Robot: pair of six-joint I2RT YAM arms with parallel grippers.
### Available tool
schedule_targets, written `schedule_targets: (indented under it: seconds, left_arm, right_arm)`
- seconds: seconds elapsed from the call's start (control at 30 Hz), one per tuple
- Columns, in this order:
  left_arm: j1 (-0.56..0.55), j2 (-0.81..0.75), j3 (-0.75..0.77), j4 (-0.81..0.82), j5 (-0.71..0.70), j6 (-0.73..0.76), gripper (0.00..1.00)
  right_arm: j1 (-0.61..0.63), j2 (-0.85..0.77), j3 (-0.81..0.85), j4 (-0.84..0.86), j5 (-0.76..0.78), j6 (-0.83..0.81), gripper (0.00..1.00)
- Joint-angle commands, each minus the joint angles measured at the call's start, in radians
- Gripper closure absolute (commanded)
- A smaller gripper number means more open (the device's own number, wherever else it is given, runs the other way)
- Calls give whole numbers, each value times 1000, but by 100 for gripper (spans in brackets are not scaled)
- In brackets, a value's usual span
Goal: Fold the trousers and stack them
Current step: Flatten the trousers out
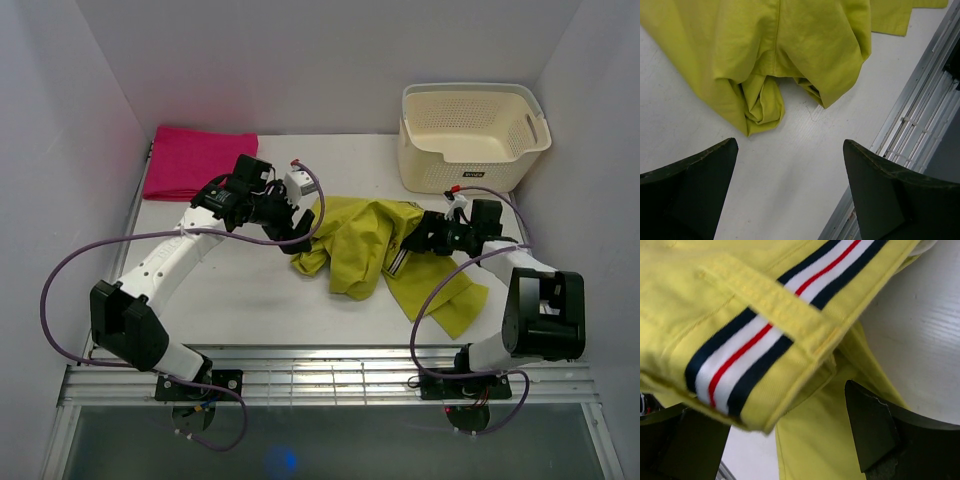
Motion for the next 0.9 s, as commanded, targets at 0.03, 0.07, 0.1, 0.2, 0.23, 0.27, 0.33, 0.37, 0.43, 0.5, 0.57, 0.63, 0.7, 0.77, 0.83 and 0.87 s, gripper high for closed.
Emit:
schedule_targets:
  seconds: [0.03, 0.07, 0.1, 0.2, 0.23, 0.27, 0.33, 0.37, 0.43, 0.5, 0.57, 0.63, 0.7, 0.77, 0.83, 0.87]
  left_arm:
    - [-1, -62, 9, -22, -42, 6, 2]
    - [-1, -65, 9, -25, -48, 5, 2]
    - [-2, -67, 9, -27, -50, 3, 2]
    - [-2, -67, 13, -34, -53, -4, 2]
    - [-2, -67, 15, -39, -55, -3, 2]
    - [-1, -68, 21, -42, -58, -6, 2]
    - [-1, -71, 22, -45, -70, -4, 2]
    - [-1, -76, 22, -45, -76, -4, 2]
    - [-1, -84, 18, -39, -90, -7, 2]
    - [-1, -94, 9, -33, -96, -27, 2]
    - [-1, -96, 4, -24, -102, -44, 3]
    - [13, -101, 1, -14, -94, -75, 4]
    - [43, -99, -2, -5, -56, -116, 4]
    - [83, -94, -5, 18, -15, -147, 4]
    - [108, -84, -4, 35, 22, -184, 5]
    - [137, -70, 8, 48, 60, -216, 5]
  right_arm:
    - [0, 109, -34, 332, -100, 104, 10]
    - [0, 115, -37, 361, -104, 119, 9]
    - [1, 129, -39, 401, -112, 126, 8]
    - [0, 167, -19, 420, -149, 143, 8]
    - [0, 168, -2, 406, -178, 143, 16]
    - [0, 160, 7, 388, -189, 143, 39]
    - [0, 100, 33, 290, -241, 115, 61]
    - [0, 67, 46, 241, -251, 95, 73]
    - [-2, -48, 70, 149, -265, 32, 83]
    - [-8, -160, 125, -6, -259, -26, 92]
    - [-23, -216, 209, -164, -259, -70, 92]
    - [-61, -268, 274, -258, -288, -97, 92]
    - [-115, -291, 378, -364, -339, -124, 92]
    - [-169, -287, 457, -422, -371, -115, 92]
    - [-198, -279, 569, -473, -437, -79, 92]
    - [-213, -276, 602, -478, -457, -27, 92]
